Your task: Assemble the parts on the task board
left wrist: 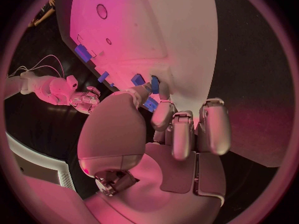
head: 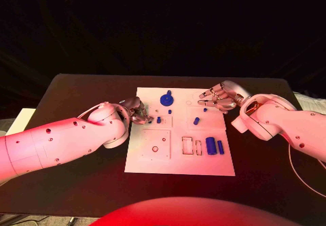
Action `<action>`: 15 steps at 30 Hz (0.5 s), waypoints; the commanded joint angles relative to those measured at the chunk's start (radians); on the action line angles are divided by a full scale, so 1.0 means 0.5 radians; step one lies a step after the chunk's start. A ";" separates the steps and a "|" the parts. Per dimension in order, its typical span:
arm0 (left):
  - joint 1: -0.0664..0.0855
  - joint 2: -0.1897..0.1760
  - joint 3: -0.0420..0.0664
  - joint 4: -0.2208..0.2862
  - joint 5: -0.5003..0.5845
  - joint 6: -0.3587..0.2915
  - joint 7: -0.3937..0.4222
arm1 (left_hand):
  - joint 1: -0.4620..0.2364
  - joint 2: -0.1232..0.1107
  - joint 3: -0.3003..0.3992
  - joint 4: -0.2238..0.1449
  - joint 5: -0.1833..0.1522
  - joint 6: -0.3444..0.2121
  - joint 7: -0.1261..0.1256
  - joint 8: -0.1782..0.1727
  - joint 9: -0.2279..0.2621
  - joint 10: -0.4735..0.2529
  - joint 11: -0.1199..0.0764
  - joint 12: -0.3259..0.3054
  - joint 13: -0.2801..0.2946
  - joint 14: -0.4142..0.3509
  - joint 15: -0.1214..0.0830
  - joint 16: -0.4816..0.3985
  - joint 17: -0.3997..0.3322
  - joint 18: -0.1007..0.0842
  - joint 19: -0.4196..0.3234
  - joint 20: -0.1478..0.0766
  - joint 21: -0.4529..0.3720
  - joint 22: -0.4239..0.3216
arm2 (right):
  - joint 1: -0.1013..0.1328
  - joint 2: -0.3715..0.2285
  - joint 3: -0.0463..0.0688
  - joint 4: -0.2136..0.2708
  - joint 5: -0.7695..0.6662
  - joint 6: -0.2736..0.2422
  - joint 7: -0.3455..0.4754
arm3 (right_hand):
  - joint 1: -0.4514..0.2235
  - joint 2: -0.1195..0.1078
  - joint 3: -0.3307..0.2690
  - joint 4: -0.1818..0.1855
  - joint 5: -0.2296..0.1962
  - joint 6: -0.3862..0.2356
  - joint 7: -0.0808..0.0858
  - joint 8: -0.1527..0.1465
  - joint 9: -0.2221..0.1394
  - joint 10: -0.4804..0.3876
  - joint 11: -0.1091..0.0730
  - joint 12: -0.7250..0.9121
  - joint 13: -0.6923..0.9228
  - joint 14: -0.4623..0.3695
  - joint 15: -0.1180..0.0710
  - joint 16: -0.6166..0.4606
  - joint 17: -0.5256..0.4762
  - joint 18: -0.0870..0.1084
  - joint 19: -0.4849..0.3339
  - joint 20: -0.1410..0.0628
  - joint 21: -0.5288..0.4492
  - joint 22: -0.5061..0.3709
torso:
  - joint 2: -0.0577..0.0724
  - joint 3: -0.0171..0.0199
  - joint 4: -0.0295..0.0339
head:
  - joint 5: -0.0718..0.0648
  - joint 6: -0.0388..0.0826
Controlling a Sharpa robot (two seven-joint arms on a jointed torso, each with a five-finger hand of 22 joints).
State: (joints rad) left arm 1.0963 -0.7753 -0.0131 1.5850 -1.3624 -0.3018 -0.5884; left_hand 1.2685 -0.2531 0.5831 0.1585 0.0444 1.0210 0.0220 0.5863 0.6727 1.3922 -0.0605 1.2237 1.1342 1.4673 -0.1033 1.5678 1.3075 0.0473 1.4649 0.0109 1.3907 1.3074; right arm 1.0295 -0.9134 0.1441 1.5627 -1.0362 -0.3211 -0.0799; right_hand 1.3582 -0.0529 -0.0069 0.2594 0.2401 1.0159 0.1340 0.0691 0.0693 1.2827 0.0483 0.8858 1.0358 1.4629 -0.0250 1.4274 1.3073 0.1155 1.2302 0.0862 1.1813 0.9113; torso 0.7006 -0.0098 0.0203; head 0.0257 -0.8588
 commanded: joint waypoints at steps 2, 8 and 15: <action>-0.010 -0.004 -0.009 0.005 0.025 0.053 0.000 | -0.053 -0.033 0.014 -0.045 0.023 0.066 -0.048 0.014 -0.016 0.016 -0.007 0.012 0.003 0.207 -0.012 0.006 0.527 -0.013 0.093 -0.015 0.013 0.350 | -0.003 0.002 0.000 0.001 -0.005 0.015 0.023 | -0.003 0.024 -0.011 -0.003 0.007 -0.012 0.005 -0.002 0.001 -0.008 0.002 0.010 0.000 0.123 0.002 -0.012 0.101 0.023 -0.011 -0.003 -0.012 -0.002 | 0.001 0.0000 -0.001 | -0.002 -0.001; -0.010 -0.005 -0.009 0.002 0.036 0.050 -0.006 | -0.158 -0.016 -0.092 0.043 0.074 0.074 -0.054 0.032 -0.038 0.022 -0.012 0.019 0.009 0.207 -0.016 0.006 0.527 -0.015 0.098 -0.019 0.021 0.357 | -0.003 0.003 0.000 0.001 -0.004 0.014 0.023 | -0.003 0.024 -0.011 -0.003 0.007 -0.012 0.005 -0.002 0.001 -0.008 0.002 0.010 0.000 0.123 0.002 -0.012 0.101 0.023 -0.011 -0.003 -0.012 -0.002 | 0.001 0.0013 -0.001 | -0.004 -0.005; -0.009 0.001 -0.008 -0.012 0.041 0.049 -0.020 | -0.222 0.003 -0.167 0.110 0.087 0.073 -0.058 0.051 -0.052 0.029 -0.016 0.032 0.021 0.207 -0.021 0.006 0.527 -0.017 0.102 -0.023 0.027 0.363 | -0.003 0.003 0.000 0.002 -0.004 0.014 0.022 | -0.003 0.024 -0.011 -0.003 0.007 -0.012 0.005 -0.002 0.001 -0.008 0.002 0.010 0.000 0.123 0.002 -0.012 0.101 0.023 -0.011 -0.003 -0.012 -0.002 | 0.001 0.0020 -0.002 | -0.004 -0.005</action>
State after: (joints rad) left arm 1.0948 -0.7776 -0.0147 1.5792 -1.3542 -0.3011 -0.5912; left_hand 1.1636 -0.2512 0.4981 0.2103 0.0843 1.0580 -0.0129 0.6111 0.6475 1.4060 -0.0715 1.2348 1.1441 1.4637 -0.1071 1.5678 1.3074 0.0473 1.4686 0.0072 1.4006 1.3073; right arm 1.0290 -0.9130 0.1441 1.5622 -1.0353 -0.3212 -0.0790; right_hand 1.3582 -0.0529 -0.0069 0.2594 0.2401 1.0159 0.1340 0.0691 0.0693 1.2827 0.0483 0.8858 1.0358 1.4629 -0.0250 1.4274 1.3080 0.1155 1.2302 0.0862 1.1813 0.9114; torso 0.7013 -0.0089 0.0197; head 0.0236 -0.8614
